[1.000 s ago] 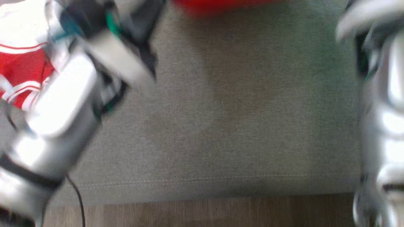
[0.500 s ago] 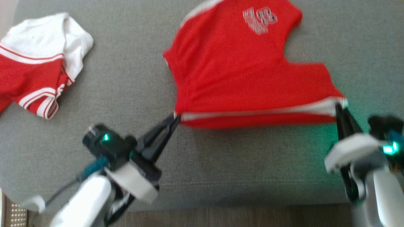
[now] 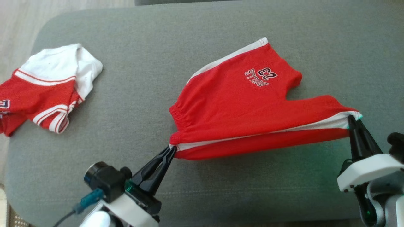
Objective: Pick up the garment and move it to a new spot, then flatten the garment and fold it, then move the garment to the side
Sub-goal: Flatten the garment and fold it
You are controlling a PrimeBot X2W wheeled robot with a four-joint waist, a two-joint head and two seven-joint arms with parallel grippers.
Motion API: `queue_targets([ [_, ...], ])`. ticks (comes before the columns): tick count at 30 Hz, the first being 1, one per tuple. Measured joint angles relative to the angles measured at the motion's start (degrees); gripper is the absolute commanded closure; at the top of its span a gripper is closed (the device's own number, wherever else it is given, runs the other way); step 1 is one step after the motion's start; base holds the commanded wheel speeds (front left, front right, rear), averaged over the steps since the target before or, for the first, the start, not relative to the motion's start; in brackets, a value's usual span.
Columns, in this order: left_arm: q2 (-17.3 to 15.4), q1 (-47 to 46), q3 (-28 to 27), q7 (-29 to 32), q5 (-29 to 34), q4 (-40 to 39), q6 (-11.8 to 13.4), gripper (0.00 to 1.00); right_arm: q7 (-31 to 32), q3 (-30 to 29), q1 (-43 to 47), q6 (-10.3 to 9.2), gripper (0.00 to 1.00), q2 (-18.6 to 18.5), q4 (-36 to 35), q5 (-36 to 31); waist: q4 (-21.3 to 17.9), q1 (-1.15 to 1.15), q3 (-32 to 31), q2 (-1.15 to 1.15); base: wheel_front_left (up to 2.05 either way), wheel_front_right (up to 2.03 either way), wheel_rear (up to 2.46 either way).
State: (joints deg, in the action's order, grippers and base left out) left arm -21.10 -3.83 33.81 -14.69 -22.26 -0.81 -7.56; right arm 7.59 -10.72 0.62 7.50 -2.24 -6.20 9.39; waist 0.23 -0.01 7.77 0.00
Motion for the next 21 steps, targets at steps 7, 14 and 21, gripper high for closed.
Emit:
queue_targets([
  [7,2.5,-6.6,2.7,0.0,-8.0,7.4,0.0,1.0,2.5,0.1,-7.3,0.0,1.0,0.0,6.4,-1.9,3.3,0.0,1.1,0.0,0.0,0.0,0.0],
  [14,6.2,-17.8,5.4,0.0,-16.0,14.9,0.0,1.0,6.9,-0.8,-20.2,0.0,1.0,-0.1,14.9,-9.4,6.8,0.0,4.6,0.0,0.0,0.0,0.0],
  [21,9.7,-27.7,9.0,0.0,-19.8,22.2,0.1,1.0,9.2,-2.1,-32.8,0.0,1.0,-0.4,23.2,-16.9,10.0,0.0,9.3,0.0,0.0,0.0,0.0],
])
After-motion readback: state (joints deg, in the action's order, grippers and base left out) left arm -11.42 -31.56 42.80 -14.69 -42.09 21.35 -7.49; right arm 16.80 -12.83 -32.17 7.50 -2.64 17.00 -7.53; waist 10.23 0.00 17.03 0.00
